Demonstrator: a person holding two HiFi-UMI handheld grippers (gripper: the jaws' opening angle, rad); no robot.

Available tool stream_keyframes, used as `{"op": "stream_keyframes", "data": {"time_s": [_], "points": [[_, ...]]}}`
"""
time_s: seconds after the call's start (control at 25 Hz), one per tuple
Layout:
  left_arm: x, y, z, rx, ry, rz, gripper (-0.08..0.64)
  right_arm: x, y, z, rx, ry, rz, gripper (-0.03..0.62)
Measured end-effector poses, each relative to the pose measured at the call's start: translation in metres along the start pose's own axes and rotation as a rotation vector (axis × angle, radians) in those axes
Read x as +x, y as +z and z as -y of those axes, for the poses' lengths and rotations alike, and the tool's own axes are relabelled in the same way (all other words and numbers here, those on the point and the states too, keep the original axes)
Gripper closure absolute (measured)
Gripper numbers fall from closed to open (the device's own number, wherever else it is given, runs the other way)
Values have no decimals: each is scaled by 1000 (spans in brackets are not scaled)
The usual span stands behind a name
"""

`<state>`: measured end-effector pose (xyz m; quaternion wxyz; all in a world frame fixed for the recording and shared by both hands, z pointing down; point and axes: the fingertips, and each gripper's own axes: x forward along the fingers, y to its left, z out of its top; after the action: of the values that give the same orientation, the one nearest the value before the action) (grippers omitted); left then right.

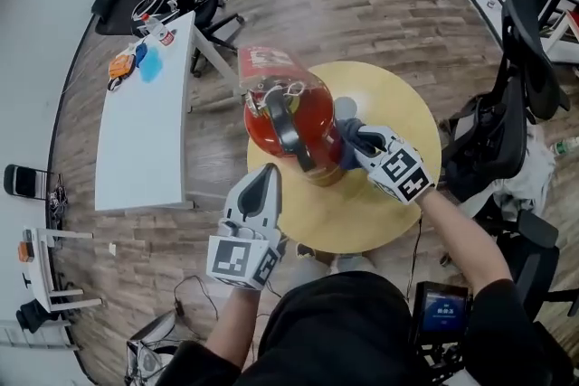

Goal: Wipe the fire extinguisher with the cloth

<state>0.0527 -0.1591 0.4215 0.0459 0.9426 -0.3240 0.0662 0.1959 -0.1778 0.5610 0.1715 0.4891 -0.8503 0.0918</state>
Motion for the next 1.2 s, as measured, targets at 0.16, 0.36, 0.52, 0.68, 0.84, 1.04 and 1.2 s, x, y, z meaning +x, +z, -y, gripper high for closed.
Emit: {"op": "stream_keyframes", "data": {"time_s": [0.16,0.36,0.52,0.68,0.84,1.04,1.2], "points": [[-6,-9,-7,-8,19,-41,535,18,-41,2,38,1,-53,500],[-15,-13,-22,-27,57,-76,535,42,-89,3,47,-11,-169,500],[-19,-26,-25,-18,52,-110,535,66,-128,12,29,4,-301,500],[-26,-37,-33,-20,40,-136,535,60,-140,0,37,-47,-321,502],[-33,-42,-47,-27,22,-119,535,47,-149,-40,70,-72,-342,501],[-46,-42,-60,-43,-37,-112,535,51,-150,-90,140,-116,-363,500],[-63,-40,-78,-39,-87,-94,535,63,-145,-120,206,-177,-359,500]]}}
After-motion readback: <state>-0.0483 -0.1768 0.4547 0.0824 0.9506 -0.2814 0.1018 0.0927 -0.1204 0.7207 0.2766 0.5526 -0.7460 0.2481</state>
